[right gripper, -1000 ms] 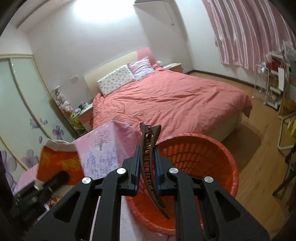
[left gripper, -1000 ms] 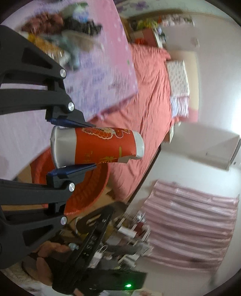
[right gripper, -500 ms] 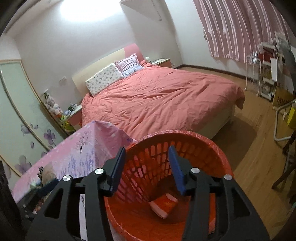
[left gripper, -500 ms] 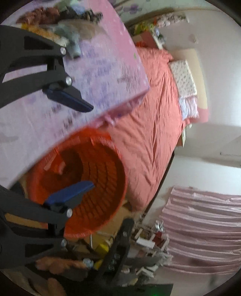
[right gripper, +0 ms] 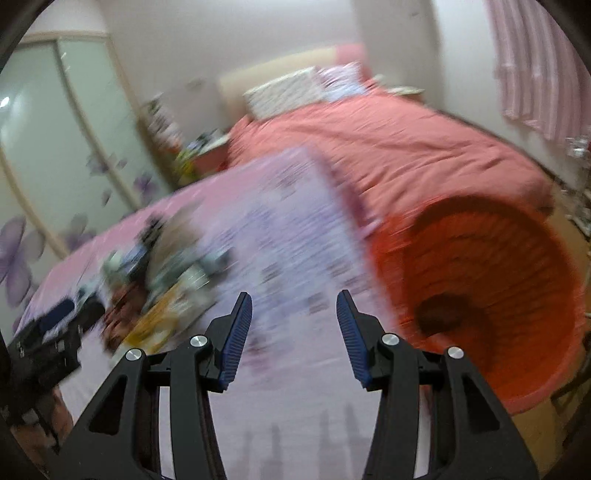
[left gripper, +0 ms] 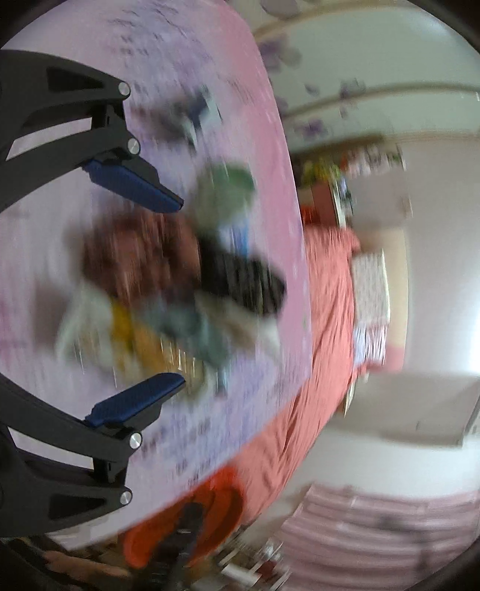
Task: Collect trash
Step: 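Bring both grippers back over the pile on the bed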
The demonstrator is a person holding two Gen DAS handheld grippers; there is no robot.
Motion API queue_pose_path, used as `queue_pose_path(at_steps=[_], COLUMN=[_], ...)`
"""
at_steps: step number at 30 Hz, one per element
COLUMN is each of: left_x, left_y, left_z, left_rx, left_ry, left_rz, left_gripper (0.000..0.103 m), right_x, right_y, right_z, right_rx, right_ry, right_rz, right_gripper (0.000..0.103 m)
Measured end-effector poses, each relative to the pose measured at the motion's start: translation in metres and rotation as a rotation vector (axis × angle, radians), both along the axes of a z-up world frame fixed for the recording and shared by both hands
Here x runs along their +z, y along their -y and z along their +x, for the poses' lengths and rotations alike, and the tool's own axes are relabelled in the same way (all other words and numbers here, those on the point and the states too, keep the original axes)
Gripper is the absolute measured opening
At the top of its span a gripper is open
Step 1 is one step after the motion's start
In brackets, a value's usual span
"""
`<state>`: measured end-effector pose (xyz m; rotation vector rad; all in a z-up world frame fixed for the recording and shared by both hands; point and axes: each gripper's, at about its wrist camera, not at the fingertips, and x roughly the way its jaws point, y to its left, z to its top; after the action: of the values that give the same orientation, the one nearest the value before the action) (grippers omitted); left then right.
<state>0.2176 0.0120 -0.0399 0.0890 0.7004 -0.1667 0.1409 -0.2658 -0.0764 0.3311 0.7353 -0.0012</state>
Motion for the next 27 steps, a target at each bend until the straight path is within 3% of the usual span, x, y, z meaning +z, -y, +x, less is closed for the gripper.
queue_pose_path(at_steps=[3, 5, 7, 10, 15, 21, 27], left_x=[-0.001, -0.003, -0.006, -0.008, -0.017, -0.024, -0.029], left_y=[-0.046, -0.072, -0.094, -0.112, -0.128, -0.130, -0.140], left_z=[0.000, 0.000, 0.000, -0.001, -0.002, 0.004, 0.015], left_rx=[0.090, 0.139, 0.178, 0.205, 0.223, 0.225, 0.245], left_ry=[-0.001, -0.008, -0.021, -0.034, -0.056, -0.061, -0.079], left_rz=[0.005, 0.005, 0.000, -0.017, -0.039, -0.046, -0.078], left_gripper=[0.087, 0.087, 0.087, 0.087, 0.087, 0.087, 0.087], right_x=[-0.008, -0.011, -0.014, -0.019, -0.025, -0.026, -0.022], right_y=[-0.043, -0.066, -0.089, -0.112, -0.115, -0.084, -0.060], right_z=[0.011, 0.018, 0.026, 0.035, 0.046, 0.035, 0.038], right_rx=[0.063, 0.093, 0.112, 0.115, 0.062, 0.009, -0.048], right_ry=[-0.033, -0.054, -0.073, -0.098, -0.125, -0.125, -0.135], right_rz=[0.018, 0.024, 0.014, -0.021, -0.049, -0.128, -0.012], right_gripper=[0.049, 0.058, 0.074, 0.078, 0.077, 0.065, 0.065])
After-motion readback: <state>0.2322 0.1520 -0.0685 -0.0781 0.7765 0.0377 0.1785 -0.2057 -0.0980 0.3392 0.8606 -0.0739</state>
